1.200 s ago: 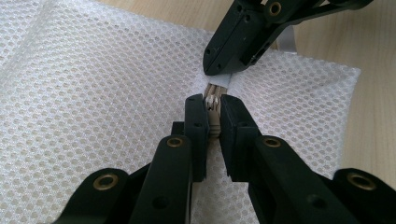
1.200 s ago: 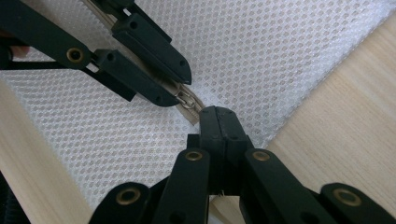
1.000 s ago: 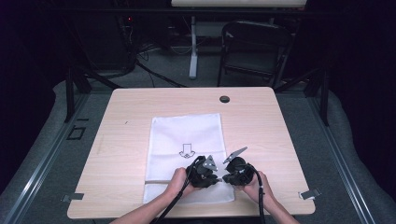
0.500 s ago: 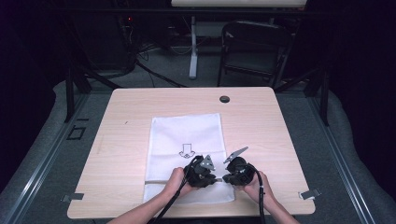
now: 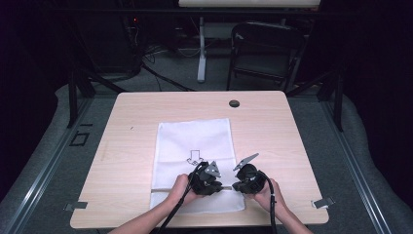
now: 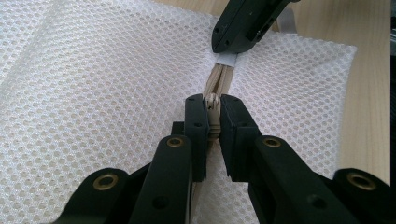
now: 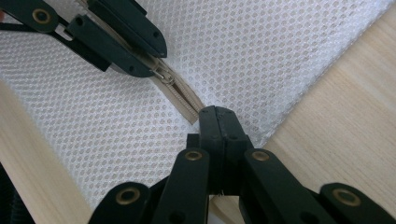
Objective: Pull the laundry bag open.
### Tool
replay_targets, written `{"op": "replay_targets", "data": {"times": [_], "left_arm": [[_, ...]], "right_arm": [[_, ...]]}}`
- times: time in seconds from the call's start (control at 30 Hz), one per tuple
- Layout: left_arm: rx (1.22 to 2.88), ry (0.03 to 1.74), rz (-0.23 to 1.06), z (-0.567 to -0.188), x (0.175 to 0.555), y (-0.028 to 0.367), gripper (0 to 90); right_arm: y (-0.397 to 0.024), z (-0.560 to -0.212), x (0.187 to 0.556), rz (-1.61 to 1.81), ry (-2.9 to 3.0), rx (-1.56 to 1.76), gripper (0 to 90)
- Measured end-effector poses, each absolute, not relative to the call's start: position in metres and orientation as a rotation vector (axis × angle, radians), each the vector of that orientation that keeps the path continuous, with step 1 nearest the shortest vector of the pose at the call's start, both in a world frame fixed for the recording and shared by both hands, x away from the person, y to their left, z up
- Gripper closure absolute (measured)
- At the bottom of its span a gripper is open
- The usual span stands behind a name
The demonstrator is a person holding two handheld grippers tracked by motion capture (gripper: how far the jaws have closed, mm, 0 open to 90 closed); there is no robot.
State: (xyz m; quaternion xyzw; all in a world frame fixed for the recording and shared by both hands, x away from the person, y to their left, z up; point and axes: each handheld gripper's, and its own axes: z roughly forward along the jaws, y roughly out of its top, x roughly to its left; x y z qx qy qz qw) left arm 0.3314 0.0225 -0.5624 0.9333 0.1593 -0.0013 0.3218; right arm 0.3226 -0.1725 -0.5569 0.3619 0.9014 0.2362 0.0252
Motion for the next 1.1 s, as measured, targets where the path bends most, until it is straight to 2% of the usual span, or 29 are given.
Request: {"op": "replay_targets", "data": {"times": [1.1], "left_arm": [[2.480, 0.377, -0.050, -0.560, 0.328, 0.030, 81.7]], "right_arm": [[-0.179, -0.554, 0.313, 0.649, 2.781, 1.163, 90.0]]}}
